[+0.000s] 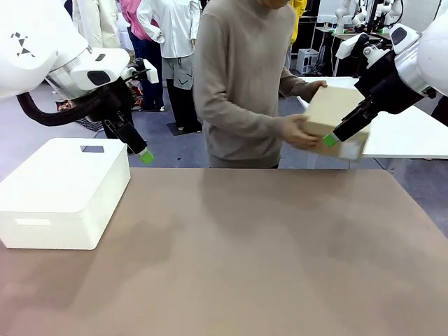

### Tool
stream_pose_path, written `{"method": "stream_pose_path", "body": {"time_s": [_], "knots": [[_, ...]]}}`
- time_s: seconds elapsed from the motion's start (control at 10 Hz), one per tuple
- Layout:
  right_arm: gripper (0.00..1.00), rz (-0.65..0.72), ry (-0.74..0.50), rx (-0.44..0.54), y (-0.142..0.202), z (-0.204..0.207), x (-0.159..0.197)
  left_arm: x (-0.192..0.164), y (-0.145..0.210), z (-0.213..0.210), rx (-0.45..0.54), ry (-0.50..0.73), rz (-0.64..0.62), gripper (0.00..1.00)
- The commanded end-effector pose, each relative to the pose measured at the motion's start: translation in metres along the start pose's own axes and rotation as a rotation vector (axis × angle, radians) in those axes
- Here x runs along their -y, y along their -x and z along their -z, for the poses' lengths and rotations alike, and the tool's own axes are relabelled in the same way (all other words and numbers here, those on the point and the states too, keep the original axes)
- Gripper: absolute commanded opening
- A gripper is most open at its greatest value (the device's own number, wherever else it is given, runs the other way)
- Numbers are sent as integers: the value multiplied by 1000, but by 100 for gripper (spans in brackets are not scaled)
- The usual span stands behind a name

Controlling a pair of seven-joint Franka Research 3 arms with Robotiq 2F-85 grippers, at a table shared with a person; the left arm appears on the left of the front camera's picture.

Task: Pack the shoes into the box.
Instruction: Press down on the lid of the Shoes Box.

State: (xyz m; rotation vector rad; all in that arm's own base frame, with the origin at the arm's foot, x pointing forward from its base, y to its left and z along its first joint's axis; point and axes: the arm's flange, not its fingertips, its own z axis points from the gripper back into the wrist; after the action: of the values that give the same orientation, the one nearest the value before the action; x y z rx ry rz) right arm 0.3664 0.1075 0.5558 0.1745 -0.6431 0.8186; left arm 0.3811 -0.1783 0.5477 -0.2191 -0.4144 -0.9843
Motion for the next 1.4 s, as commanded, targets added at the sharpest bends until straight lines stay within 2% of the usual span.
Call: {"method": "stream_pose_path", "body": {"time_s": [0.0, 1.3], "knots": [[100, 15, 3, -9, -2, -1, 0, 1, 3, 0, -3, 3, 7, 100], [100, 15, 3, -9, -2, -1, 0, 1, 3, 0, -3, 3, 7, 100]]}}
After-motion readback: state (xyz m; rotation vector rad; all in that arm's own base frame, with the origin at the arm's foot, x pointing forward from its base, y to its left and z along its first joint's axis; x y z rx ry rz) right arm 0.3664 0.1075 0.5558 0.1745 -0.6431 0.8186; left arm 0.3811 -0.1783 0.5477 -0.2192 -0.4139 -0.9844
